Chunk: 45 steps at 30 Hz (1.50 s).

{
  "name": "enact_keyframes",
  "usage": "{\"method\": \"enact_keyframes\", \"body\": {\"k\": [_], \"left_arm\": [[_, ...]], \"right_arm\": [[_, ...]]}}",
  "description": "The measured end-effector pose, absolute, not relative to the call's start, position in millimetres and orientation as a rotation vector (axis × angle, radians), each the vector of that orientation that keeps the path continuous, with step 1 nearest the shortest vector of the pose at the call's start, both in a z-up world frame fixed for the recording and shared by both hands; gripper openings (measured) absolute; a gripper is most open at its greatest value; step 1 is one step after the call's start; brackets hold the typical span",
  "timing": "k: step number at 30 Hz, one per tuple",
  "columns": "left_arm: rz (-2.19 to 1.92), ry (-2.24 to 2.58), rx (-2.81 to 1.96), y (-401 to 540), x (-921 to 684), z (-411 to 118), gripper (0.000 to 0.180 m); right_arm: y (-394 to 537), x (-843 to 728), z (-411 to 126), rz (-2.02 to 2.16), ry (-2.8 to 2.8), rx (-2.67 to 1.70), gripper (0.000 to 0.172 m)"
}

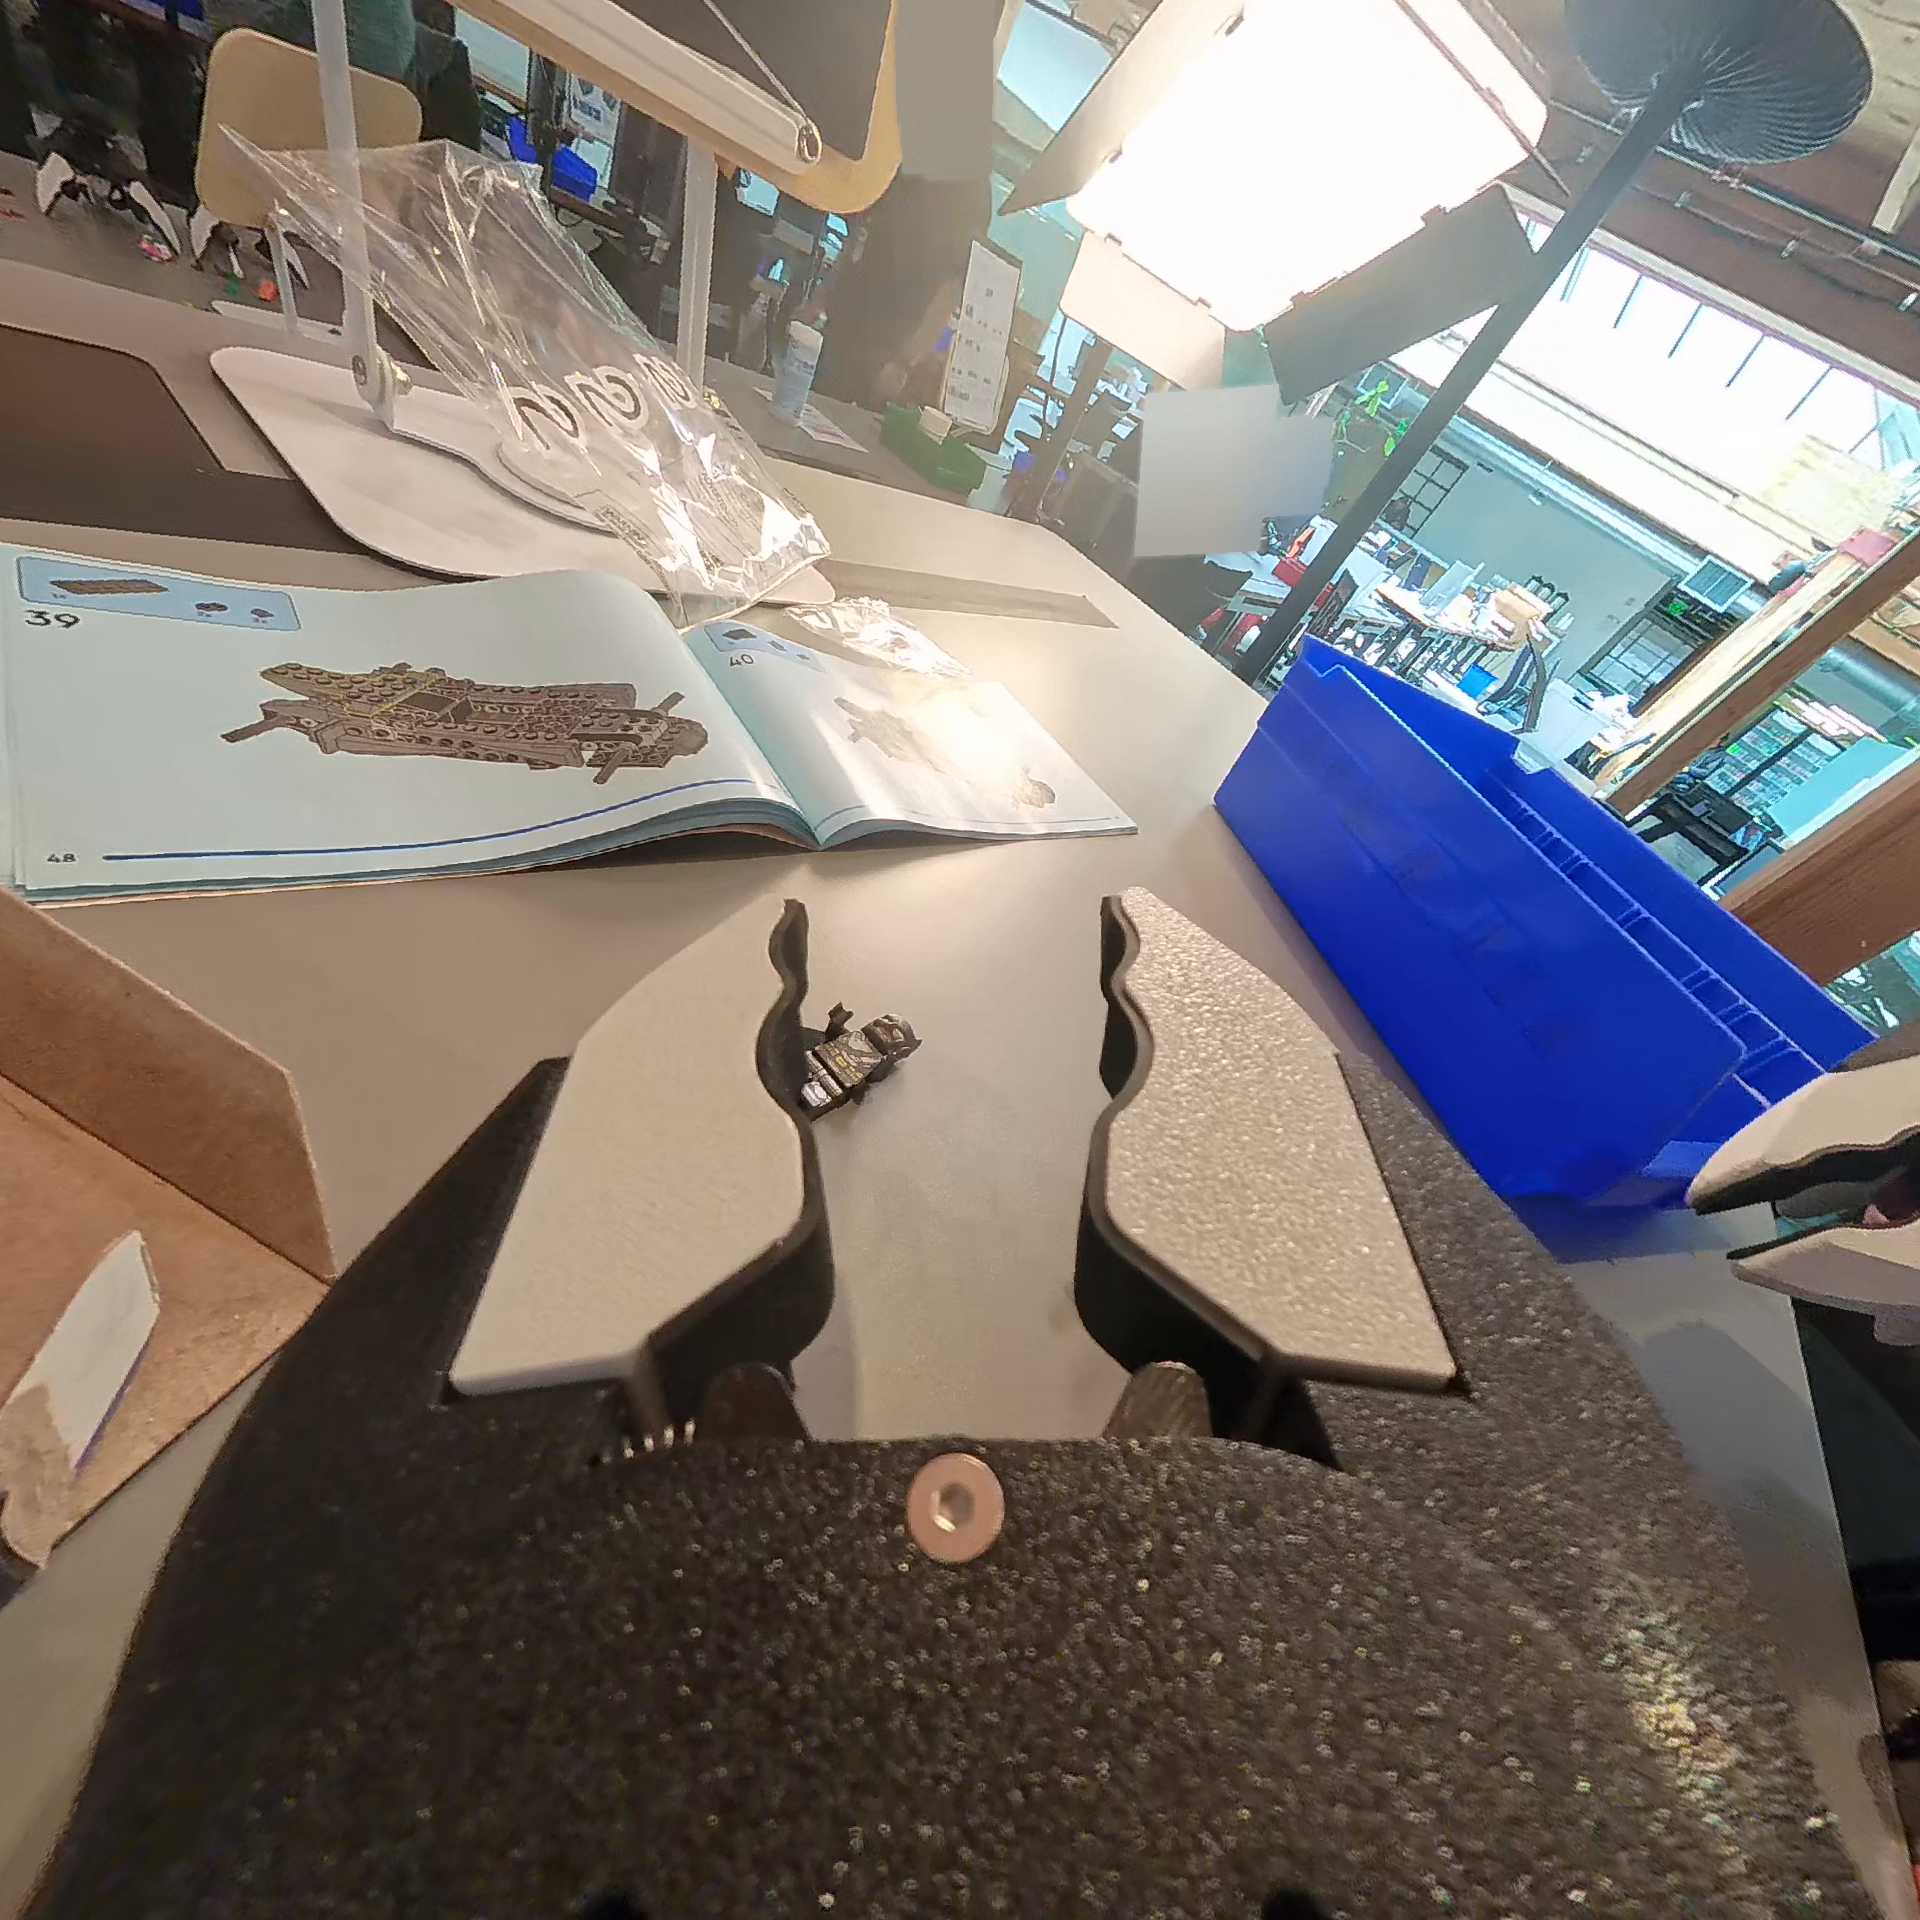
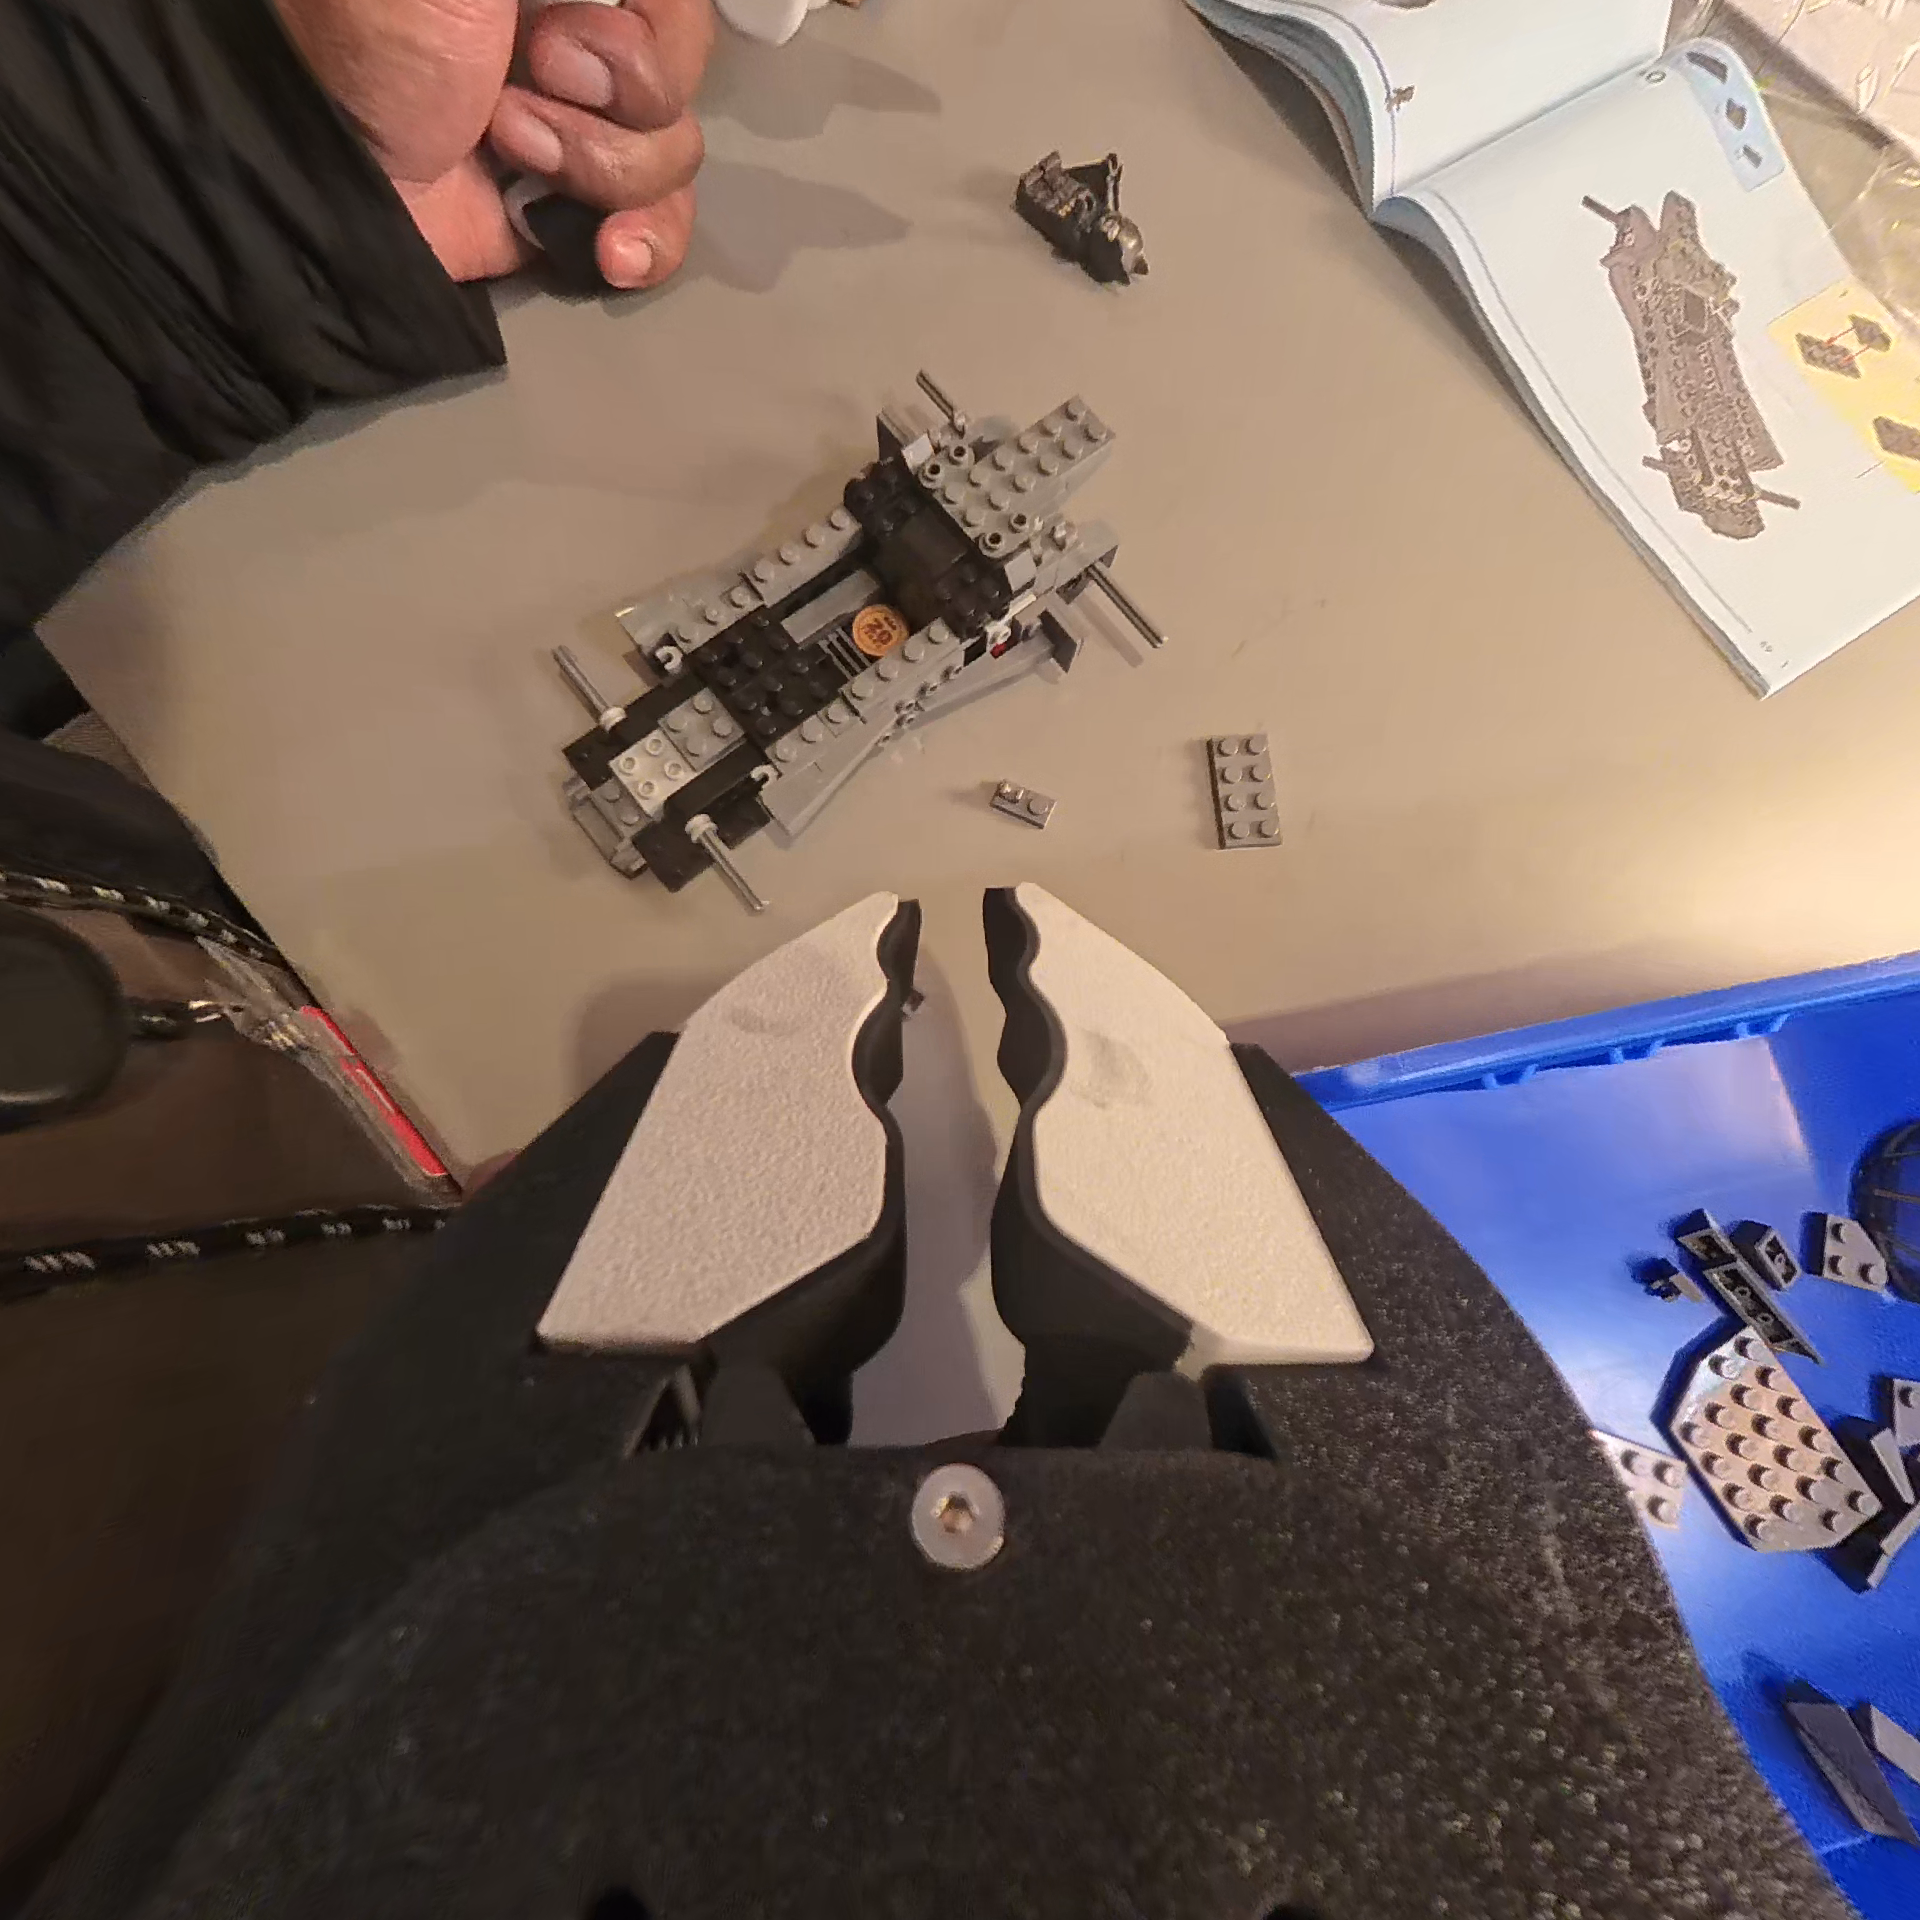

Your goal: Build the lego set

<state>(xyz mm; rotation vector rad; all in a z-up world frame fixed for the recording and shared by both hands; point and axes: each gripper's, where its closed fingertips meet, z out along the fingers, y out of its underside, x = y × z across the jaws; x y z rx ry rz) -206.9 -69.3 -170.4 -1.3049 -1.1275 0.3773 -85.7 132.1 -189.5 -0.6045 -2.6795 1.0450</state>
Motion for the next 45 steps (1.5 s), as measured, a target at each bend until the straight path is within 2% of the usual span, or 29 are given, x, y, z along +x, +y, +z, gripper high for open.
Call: {"method": "enact_keyframes", "body": {"k": [18, 23, 31, 41, 45], "left_arm": [[0.365, -1.132, -1.314, -68, -208, -172, 0.055], [0.372, -1.129, -1.315, -68, -208, -171, 0.055], [0.376, -1.131, -1.308, -69, -207, -171, 0.055], [0.376, -1.135, -1.302, -70, -208, -171, 0.055], [0.374, -1.136, -1.306, -69, -208, -171, 0.055]], "right_arm": [[144, -81, -174, 1.103, -2.776, -0.568, 0.013], [193, -104, -148, 1.053, -2.722, -0.615, 0.013], [323, -180, -143, 0.668, -2.528, -0.874, 0.019], [332, -192, -154, 0.611, -2.531, -0.837, 0.019], [327, -217, -160, 0.575, -2.601, -0.593, 0.022]]}}
